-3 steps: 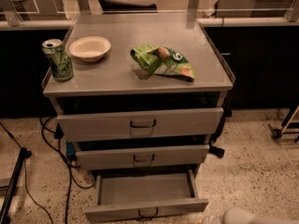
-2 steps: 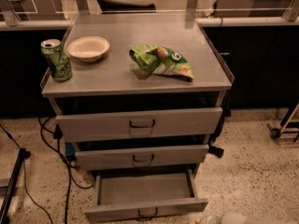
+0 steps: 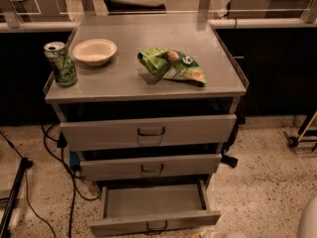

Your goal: Close bottom drawer

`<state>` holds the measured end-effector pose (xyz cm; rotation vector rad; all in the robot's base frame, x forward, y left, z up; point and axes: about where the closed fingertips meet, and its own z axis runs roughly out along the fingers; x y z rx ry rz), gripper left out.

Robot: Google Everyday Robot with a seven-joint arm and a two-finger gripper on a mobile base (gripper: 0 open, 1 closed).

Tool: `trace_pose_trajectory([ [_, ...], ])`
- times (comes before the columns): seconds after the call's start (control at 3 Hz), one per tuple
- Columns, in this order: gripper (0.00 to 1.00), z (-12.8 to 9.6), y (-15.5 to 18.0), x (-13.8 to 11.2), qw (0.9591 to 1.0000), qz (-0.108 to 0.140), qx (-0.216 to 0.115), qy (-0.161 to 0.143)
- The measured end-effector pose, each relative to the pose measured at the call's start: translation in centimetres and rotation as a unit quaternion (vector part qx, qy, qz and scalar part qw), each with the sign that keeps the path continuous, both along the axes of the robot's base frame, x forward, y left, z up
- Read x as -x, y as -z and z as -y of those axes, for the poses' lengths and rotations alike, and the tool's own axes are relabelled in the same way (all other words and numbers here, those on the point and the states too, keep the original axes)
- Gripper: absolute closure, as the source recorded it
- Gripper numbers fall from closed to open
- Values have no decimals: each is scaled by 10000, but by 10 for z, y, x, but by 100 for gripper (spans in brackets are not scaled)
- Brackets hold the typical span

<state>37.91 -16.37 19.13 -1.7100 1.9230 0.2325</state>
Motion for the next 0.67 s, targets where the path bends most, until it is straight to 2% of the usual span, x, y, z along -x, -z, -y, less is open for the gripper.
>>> trace_pose_trajectory([
  [0.33, 100, -12, 10, -13, 9992, 367, -51, -150],
  [0.67, 100, -19, 15, -24, 9978, 619, -99, -222],
])
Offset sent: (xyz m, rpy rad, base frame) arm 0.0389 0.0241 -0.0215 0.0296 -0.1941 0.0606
